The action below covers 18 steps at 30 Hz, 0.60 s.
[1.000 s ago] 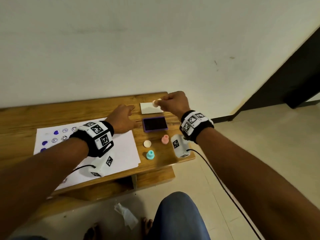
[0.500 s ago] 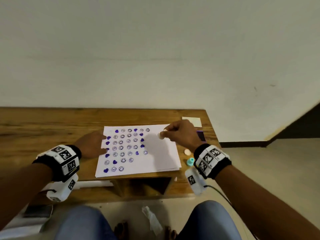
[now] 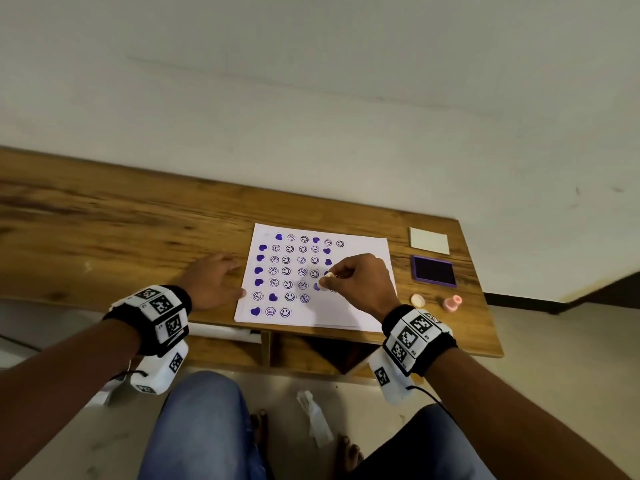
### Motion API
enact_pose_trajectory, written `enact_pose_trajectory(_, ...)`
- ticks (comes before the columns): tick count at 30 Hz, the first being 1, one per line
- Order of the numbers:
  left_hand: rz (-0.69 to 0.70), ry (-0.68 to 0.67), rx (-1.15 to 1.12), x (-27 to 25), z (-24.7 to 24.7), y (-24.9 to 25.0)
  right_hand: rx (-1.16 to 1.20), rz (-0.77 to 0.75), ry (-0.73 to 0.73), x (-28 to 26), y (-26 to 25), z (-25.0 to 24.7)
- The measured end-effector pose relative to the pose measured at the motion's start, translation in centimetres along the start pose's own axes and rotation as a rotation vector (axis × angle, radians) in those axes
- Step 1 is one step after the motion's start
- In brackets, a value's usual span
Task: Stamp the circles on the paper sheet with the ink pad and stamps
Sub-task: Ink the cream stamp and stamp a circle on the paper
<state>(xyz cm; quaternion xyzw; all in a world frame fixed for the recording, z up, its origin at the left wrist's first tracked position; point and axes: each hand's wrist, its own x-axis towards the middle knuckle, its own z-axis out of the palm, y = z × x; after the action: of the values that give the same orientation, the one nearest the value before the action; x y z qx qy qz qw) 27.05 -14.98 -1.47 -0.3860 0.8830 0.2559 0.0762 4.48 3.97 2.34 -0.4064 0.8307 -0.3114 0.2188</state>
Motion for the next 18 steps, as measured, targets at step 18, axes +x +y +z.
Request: enact_pose_trajectory(18, -0.055, 0.052, 0.027, 0.5, 0.7, 0.1, -0.081, 0.036, -0.018, -0.9, 0.6, 1.9)
